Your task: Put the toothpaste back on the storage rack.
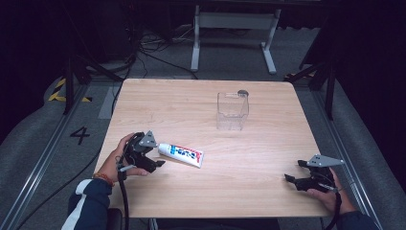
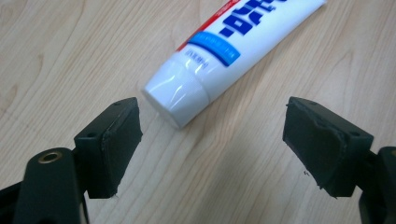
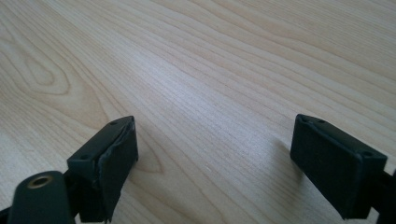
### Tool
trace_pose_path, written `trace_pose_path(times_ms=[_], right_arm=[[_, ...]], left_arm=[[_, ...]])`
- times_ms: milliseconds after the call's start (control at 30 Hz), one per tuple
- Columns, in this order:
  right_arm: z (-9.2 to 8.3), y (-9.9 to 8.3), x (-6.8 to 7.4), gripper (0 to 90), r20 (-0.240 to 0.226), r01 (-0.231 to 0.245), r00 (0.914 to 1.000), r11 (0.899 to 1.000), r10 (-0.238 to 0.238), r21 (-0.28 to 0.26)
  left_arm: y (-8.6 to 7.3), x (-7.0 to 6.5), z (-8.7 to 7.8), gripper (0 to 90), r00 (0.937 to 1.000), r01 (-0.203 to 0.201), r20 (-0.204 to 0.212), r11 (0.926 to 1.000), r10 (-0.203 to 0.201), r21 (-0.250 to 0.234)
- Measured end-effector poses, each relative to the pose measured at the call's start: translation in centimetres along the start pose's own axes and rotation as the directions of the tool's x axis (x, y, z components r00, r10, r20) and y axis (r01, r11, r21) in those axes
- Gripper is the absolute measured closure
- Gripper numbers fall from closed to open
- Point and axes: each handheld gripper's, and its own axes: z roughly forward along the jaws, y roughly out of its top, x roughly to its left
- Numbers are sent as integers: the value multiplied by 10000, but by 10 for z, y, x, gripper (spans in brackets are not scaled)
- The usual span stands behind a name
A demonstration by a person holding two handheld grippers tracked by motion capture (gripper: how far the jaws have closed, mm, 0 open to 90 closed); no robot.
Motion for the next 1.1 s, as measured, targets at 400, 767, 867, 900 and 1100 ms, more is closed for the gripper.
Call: trace_pose_path(times_ms=[400,767,867,900,1100], right_arm=[[0,0,0,152,10,8,10000,10000,-8,-9],[0,0,0,153,14,-1,10000,10000,1,-8],[0,0,0,152,14,-9,10000,10000,9,-8],[0,0,0,153,9,-10,10000,10000,10,-8],[0,0,0,153,16,-9,10000,10000,9,-7]], left_arm=[[28,-10,14,196,9936,-988,586,9945,966,345],[45,-12,24,199,9853,-1596,702,9854,1555,586],[50,-13,30,206,9833,-1685,850,9813,1608,928],[53,-13,32,207,9814,-1733,991,9806,1642,920],[65,-12,40,215,9740,-2047,1212,9729,1915,1073]])
